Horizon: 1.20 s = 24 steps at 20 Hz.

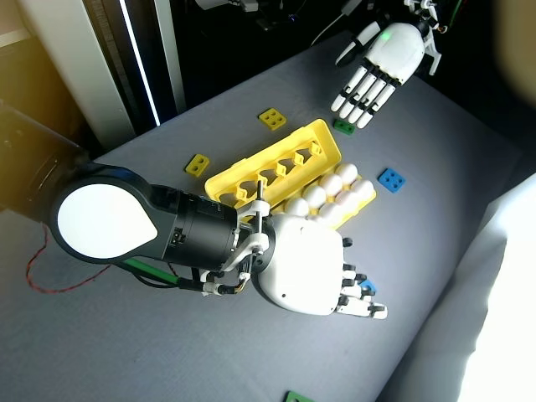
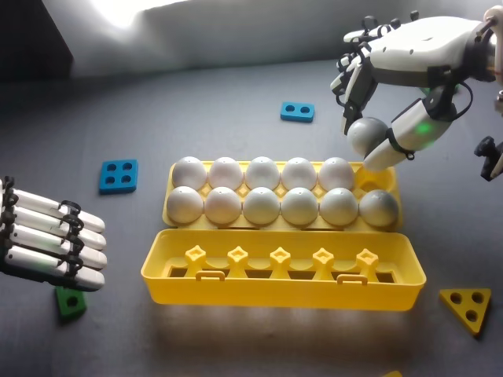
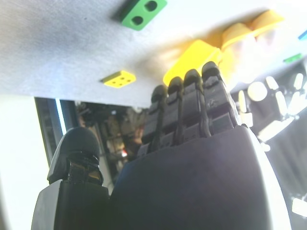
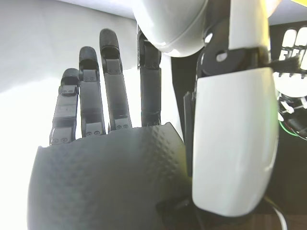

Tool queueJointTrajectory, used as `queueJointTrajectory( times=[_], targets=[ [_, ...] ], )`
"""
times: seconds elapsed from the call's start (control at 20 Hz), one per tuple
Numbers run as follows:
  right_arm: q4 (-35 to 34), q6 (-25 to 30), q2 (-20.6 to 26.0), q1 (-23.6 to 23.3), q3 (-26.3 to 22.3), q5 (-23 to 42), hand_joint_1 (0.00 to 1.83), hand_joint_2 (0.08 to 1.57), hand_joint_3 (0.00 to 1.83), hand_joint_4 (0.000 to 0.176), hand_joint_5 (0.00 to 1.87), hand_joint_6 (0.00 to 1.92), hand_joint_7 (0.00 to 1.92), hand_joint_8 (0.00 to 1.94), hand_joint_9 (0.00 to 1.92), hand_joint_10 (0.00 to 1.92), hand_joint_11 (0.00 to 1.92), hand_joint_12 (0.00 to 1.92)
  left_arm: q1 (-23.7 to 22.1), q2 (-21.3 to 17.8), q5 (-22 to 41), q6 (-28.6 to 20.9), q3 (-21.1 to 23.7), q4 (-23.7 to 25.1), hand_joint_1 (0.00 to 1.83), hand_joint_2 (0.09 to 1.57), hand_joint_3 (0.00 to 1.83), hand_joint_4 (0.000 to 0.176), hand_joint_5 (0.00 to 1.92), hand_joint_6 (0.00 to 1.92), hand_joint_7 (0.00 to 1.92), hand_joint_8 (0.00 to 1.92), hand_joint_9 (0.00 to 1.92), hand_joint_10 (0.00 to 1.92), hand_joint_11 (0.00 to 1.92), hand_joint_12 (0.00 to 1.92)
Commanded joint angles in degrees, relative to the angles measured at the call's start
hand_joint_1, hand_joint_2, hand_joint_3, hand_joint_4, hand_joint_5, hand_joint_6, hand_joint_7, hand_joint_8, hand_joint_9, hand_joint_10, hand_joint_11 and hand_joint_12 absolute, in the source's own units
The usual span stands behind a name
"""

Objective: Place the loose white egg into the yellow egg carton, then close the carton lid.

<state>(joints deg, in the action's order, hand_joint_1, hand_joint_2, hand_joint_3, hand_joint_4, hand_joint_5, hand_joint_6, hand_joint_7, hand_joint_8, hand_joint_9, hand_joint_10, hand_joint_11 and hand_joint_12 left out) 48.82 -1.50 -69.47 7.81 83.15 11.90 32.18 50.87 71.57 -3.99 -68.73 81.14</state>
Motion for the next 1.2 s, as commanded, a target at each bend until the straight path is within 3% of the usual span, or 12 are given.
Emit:
queueJointTrajectory(
  times=[0.0, 0.35, 0.7, 0.9, 1.1, 1.15],
  targets=[
    [-1.4, 0.5, 0.8, 0.0, -0.2, 3.6, 1.05, 1.06, 0.0, 0.176, 1.09, 0.8, 0.51, 0.0, 0.29, 0.01, 0.01, 0.01, -0.3, -0.9, 3.1, -0.1, -0.2, -3.7, 0.0, 1.33, 0.0, 0.0, 0.05, 0.0, 0.04, 0.0, 0.0, 0.0, 0.0, 0.0],
    [-1.4, -0.1, 0.8, 1.7, -1.2, 3.6, 1.05, 1.07, 0.0, 0.176, 1.07, 0.84, 0.53, 0.0, 0.31, 0.0, 0.0, 0.14, -0.3, -0.9, 3.0, -0.1, -0.2, -3.7, 0.0, 1.33, 0.0, 0.0, 0.07, 0.01, 0.06, 0.01, 0.02, 0.01, 0.0, 0.0],
    [-1.4, -0.2, 0.8, 1.9, -1.7, 3.8, 1.05, 1.07, 0.0, 0.176, 1.07, 0.83, 0.51, 0.0, 0.3, 0.0, 0.0, 0.08, -0.4, -0.8, 3.0, -0.3, -0.1, -3.7, 0.0, 1.33, 0.0, 0.0, 0.06, 0.0, 0.04, 0.0, 0.0, 0.0, 0.0, 0.0],
    [-1.4, -0.2, 0.8, 1.9, -1.7, 4.0, 1.05, 1.06, 0.0, 0.176, 1.08, 0.81, 0.52, 0.0, 0.31, 0.01, 0.0, 0.11, -0.4, -0.8, 2.9, -0.4, -0.1, -3.7, 0.0, 1.33, 0.0, 0.0, 0.13, 0.01, 0.11, 0.01, 0.07, 0.01, 0.01, 0.01],
    [-1.4, -1.2, 0.8, 1.9, -1.8, 4.3, 1.05, 1.07, 0.0, 0.176, 1.08, 0.82, 0.53, 0.0, 0.31, 0.0, 0.0, 0.18, -0.5, -0.8, 2.9, -0.4, -0.1, -3.7, 0.0, 1.34, 0.0, 0.0, 0.07, 0.0, 0.05, 0.0, 0.0, 0.0, 0.0, 0.0],
    [-1.4, -1.2, 0.8, 1.9, -1.9, 4.3, 1.05, 1.07, 0.0, 0.176, 1.07, 0.83, 0.52, 0.01, 0.3, 0.0, 0.0, 0.11, -0.4, -0.8, 2.9, -0.4, -0.1, -3.7, 0.0, 1.34, 0.0, 0.0, 0.07, 0.0, 0.06, 0.0, 0.01, 0.0, 0.0, 0.0]
  ],
)
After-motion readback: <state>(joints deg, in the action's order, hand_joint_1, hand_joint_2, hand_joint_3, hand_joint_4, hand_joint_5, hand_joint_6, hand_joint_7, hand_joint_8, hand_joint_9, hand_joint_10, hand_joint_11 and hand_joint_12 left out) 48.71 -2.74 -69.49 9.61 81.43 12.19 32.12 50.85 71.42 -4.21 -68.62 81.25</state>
